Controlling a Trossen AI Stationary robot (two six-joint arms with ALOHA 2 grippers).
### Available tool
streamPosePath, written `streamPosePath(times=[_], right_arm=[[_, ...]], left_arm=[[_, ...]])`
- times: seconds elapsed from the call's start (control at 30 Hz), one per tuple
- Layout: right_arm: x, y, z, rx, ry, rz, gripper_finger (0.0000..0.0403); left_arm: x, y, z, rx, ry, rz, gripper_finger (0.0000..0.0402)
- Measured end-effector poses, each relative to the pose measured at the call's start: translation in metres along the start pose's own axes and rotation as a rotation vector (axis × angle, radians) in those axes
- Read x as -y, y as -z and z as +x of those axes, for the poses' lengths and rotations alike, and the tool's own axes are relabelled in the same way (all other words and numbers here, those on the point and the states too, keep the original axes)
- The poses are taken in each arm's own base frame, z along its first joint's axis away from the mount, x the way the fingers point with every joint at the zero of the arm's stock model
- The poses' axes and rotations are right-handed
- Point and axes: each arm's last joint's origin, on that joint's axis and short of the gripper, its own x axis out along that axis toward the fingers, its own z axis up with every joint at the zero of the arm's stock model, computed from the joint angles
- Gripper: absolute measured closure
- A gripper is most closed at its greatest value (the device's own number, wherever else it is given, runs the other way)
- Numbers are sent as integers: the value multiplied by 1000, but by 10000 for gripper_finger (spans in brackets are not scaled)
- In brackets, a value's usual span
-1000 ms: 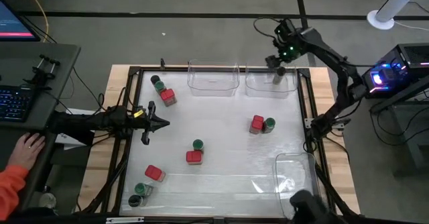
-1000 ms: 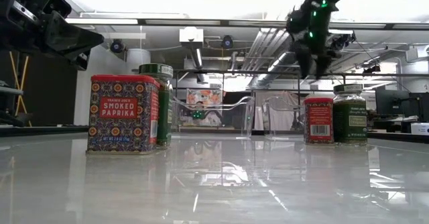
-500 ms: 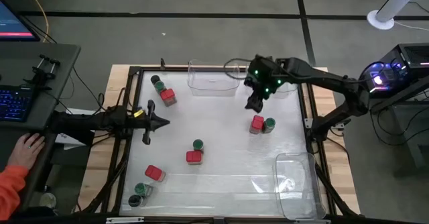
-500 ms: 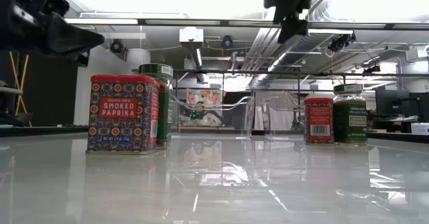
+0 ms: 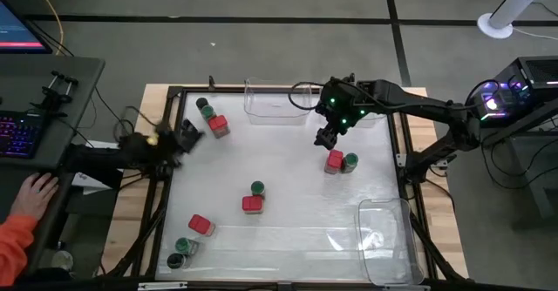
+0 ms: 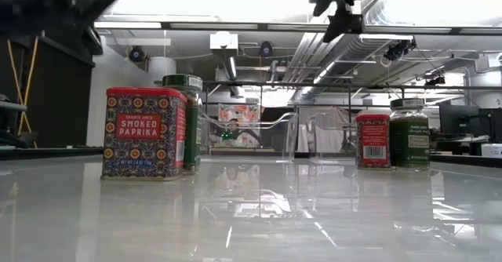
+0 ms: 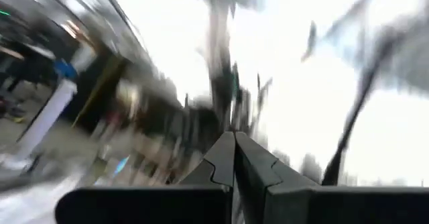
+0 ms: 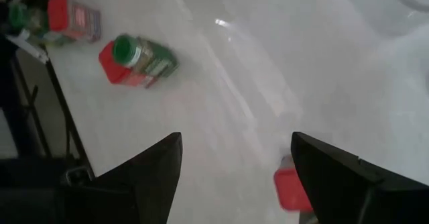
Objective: Sort spices by type
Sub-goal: Put the black seasoning bottle into the top right transparent bin
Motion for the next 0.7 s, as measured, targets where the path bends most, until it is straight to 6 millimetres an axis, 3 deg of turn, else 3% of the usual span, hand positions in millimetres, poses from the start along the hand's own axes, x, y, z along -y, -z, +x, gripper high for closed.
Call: streamPosePath(times=[0.07, 0.17, 0.3, 0.4, 0.53, 0.63, 0.7], right_arm=[[0, -3, 0, 33, 13, 8, 128], [-1, -7, 0, 81, 16, 16, 128], [-2, -11, -1, 137, 23, 26, 128], [0, -14, -2, 161, 28, 25, 128], [4, -16, -3, 166, 39, 4, 128], [5, -16, -4, 167, 43, -28, 128], [5, -16, -3, 165, 45, -62, 128]], left_arm=[[2, -11, 1, 146, -54, -120, 402], [9, -20, 12, 137, -104, -129, 402], [27, -31, 42, -77, -146, -58, 401], [36, -46, 65, -279, -250, 87, 402], [38, -81, 84, -425, -583, 207, 402], [36, -106, 88, -516, -853, 201, 402], [34, -114, 89, -620, -934, 165, 402]])
